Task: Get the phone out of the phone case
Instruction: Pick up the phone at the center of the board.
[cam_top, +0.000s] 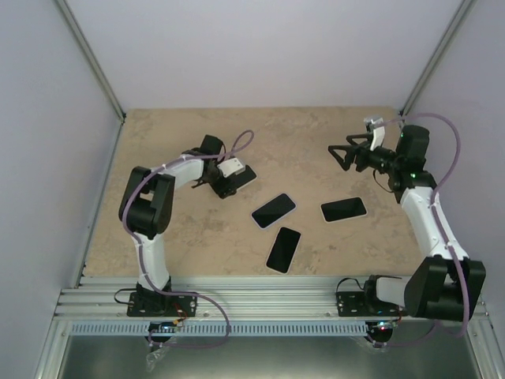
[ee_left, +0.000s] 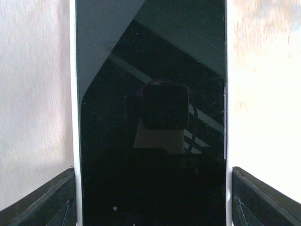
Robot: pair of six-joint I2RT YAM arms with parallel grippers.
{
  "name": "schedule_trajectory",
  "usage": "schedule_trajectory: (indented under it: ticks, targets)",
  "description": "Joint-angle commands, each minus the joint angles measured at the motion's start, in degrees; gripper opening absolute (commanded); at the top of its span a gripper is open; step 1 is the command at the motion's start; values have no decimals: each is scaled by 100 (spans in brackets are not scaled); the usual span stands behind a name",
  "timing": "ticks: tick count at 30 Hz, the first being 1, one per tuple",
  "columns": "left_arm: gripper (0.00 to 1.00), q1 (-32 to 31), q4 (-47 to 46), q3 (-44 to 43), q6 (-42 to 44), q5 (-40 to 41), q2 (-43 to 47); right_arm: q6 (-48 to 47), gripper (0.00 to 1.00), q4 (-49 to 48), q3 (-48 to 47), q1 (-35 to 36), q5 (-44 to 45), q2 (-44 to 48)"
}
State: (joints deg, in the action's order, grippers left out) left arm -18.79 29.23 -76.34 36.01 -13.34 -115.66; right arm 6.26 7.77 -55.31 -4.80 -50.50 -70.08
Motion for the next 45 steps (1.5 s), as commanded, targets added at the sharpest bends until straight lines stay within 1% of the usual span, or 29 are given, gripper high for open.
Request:
schedule_trajectory:
  ticks: [1, 3, 6, 10, 13, 16, 20, 28, 30, 32, 35, 38, 41, 45]
  targets:
    - [45, 160, 887, 968, -402, 717, 259, 287, 98, -20, -525, 168, 72, -465]
    - [47, 161, 979, 1023, -448, 759, 306, 389, 98, 9, -727, 232, 50, -658]
    - [53, 156, 1189, 734, -581, 801, 180, 559, 98, -11, -922, 328, 17, -892]
    - [67, 88, 1463, 148, -725, 845, -142, 783, 98, -107, -964, 408, 12, -993]
    - [74, -98, 1517, -25, -673, 1208, -377, 934, 97, -118, -916, 427, 46, -962]
    - [78, -179, 1654, -224, -694, 1308, -650, 1086, 98, -112, -815, 436, 57, -892]
    - [83, -187, 1957, -496, -696, 1224, -982, 1315, 98, -66, -778, 436, -50, -873]
    - [95, -204, 2182, -752, -532, 1247, -1277, 1902, 98, -228, -789, 472, -142, -904]
    - [94, -208, 2168, -843, -540, 1246, -1322, 1971, 98, -249, -806, 645, -112, -915]
    - [90, -234, 2171, -930, -592, 1196, -1322, 2039, 98, -243, -807, 700, -37, -930]
    - [77, -269, 2083, -929, -770, 1086, -1151, 2153, 98, -224, -785, 755, 180, -937]
    - [64, -274, 1885, -775, -994, 1143, -845, 2357, 98, -255, -758, 784, 375, -998]
    - [57, -266, 1572, -496, -1245, 1110, -394, 2661, 98, -365, -774, 809, 421, -1178]
    - [46, -266, 1336, -260, -1563, 836, 164, 3099, 98, -520, -805, 863, 417, -1500]
